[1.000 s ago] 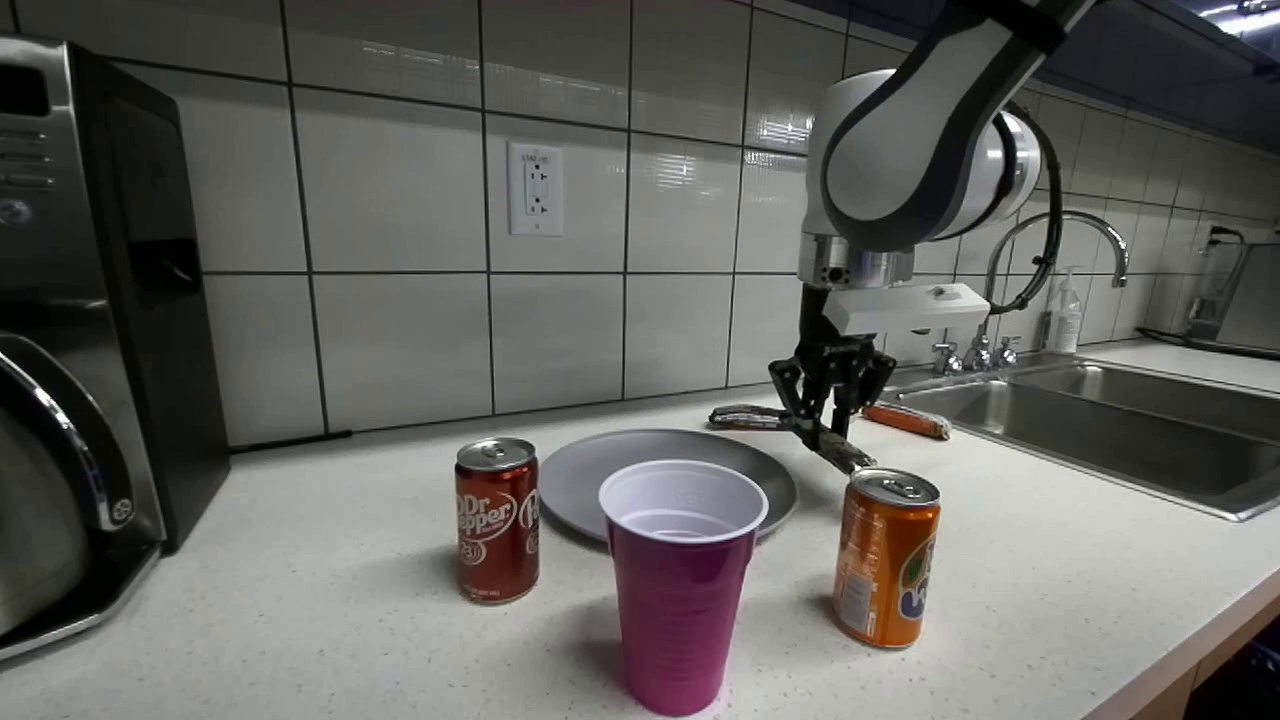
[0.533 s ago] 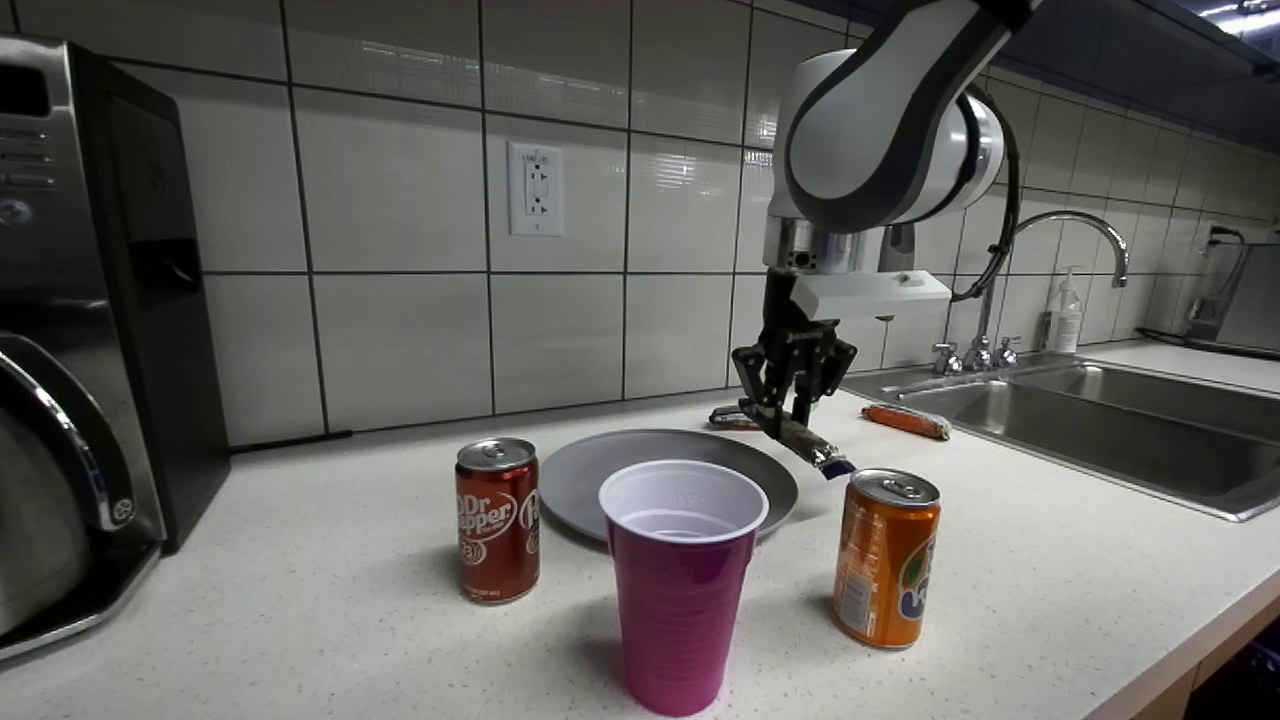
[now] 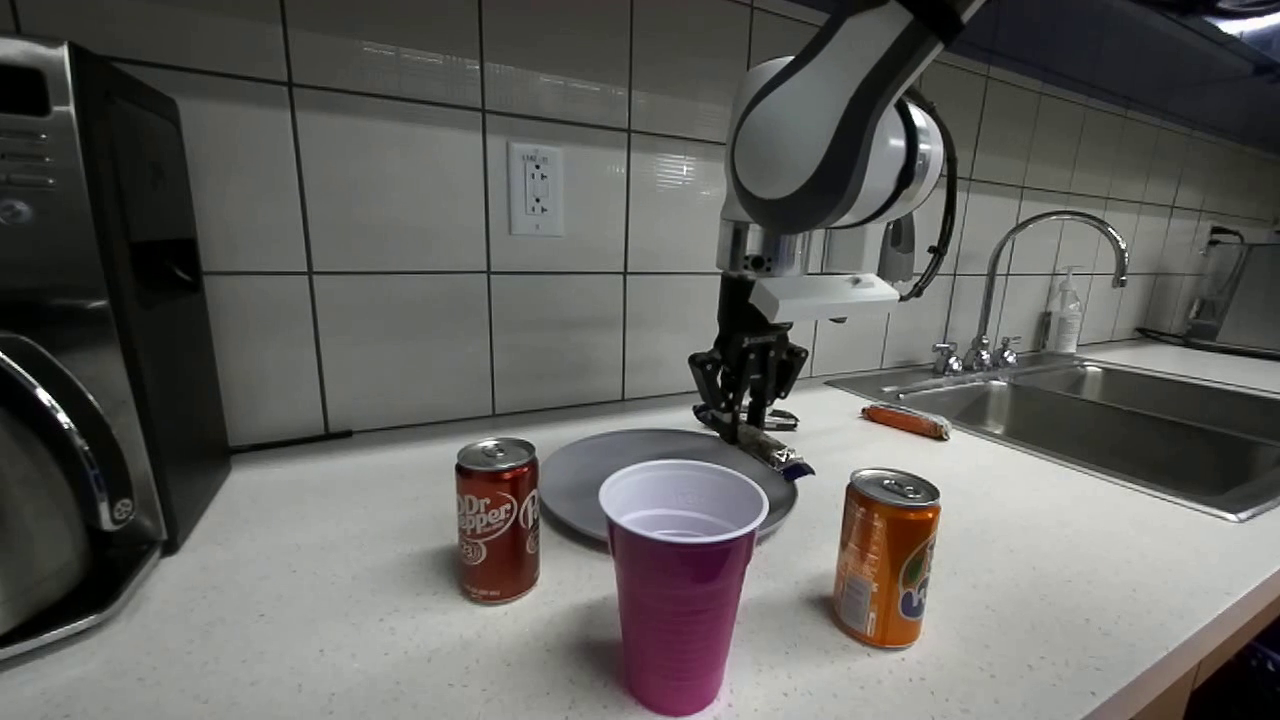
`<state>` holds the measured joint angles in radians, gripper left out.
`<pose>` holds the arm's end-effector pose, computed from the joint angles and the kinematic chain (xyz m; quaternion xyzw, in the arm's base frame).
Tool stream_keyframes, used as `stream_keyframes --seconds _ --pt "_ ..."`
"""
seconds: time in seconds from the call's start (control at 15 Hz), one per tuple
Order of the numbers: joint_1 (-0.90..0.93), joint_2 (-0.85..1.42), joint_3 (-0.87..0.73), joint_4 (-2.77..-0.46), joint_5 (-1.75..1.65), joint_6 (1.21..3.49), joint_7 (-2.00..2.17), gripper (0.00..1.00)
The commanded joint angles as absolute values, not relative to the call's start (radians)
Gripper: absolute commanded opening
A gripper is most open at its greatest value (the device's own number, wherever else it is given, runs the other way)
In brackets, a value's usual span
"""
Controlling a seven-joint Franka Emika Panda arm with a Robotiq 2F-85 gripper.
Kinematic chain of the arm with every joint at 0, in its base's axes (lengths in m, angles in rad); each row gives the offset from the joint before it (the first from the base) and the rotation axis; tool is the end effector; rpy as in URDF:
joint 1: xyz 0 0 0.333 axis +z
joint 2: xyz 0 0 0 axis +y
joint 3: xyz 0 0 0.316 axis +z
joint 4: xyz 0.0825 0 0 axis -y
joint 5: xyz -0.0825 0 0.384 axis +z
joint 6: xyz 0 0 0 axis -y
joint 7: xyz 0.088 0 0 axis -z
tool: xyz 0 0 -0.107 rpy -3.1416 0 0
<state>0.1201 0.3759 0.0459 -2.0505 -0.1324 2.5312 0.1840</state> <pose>0.5971 0.1007 0.2638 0.9972 0.0411 0.0577 0.0227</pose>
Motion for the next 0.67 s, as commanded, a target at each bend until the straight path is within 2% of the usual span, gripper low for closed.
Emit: stream_keyframes --seconds 0.0,0.6 --pt "0.120 0.437 0.071 -1.950 -0.098 2.467 0.099 0.08" --pt "0.132 0.517 0.116 -1.835 -0.084 2.406 -0.018 0.08"
